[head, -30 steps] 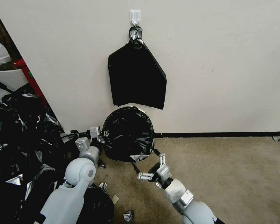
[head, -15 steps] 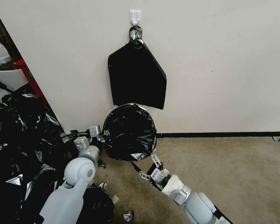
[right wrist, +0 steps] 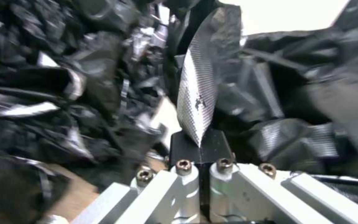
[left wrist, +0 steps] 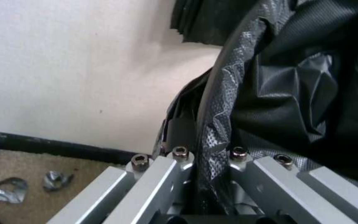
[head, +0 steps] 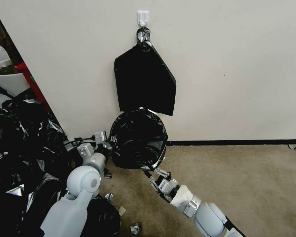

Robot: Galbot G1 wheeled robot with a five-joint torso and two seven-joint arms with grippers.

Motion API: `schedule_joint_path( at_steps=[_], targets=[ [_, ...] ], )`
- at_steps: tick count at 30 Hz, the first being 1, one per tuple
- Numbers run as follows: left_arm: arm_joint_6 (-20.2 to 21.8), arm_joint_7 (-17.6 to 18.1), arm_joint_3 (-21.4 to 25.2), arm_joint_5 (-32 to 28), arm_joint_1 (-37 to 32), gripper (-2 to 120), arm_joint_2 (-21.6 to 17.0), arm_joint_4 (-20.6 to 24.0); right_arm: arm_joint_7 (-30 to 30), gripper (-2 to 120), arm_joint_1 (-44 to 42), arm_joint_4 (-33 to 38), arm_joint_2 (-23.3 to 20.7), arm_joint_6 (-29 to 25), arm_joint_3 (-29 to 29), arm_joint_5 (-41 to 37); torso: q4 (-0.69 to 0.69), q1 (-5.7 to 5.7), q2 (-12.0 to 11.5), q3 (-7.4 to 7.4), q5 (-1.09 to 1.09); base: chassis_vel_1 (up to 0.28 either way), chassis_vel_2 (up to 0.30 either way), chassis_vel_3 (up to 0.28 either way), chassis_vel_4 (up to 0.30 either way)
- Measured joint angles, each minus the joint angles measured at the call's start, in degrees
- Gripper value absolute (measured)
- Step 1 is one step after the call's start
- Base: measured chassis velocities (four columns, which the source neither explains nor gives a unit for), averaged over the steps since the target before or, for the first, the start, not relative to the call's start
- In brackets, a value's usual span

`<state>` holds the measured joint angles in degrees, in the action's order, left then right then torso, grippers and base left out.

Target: Place a trash bag onto the trash bin.

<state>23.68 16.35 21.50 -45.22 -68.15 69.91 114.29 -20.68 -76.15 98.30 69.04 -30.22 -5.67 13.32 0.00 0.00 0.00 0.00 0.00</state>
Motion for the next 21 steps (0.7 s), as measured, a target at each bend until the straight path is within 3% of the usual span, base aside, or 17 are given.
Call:
schedule_joint_path(
  at_steps=[5,8,12,16,21],
  targets=[
    [1.19,0.11,-0.14,-1.51,-0.72,3,0.13,1.93,-3.12,0,3.06,-5.34,1.91,-1.14,-0.62,0.42,0.0,0.0,0.0,0.0,0.0,0.0,0.0,0.0,0.0],
    [1.87,0.11,-0.37,-1.86,-1.3,3,0.19,3.03,-3.33,0,5.59,-9.73,3.48,-1.82,-2.73,4.77,0.0,0.0,0.0,0.0,0.0,0.0,0.0,0.0,0.0],
    [2.48,0.11,-0.94,-1.89,-2.46,3,0.23,4.74,-4.05,0,8.97,-14.38,5.6,-3.44,-8.58,18.48,0.01,0.0,0.0,0.0,0.0,0.0,0.0,0.0,0.0],
    [2.57,0.1,-1.08,-1.85,-3.07,3,0.58,5.38,-4.36,0,9.79,-14.92,5.91,-3.56,-12.79,27.47,0.0,0.0,0.0,0.0,-0.01,0.0,0.0,0.0,0.0],
    [2.56,0.09,-1.03,-1.71,-3.17,3,0.81,5.42,-3.68,2,9.11,-14.44,4.88,-3.54,-13.15,25.89,0.0,0.0,0.0,0.0,-0.01,0.0,0.0,0.0,0.0]
  ],
)
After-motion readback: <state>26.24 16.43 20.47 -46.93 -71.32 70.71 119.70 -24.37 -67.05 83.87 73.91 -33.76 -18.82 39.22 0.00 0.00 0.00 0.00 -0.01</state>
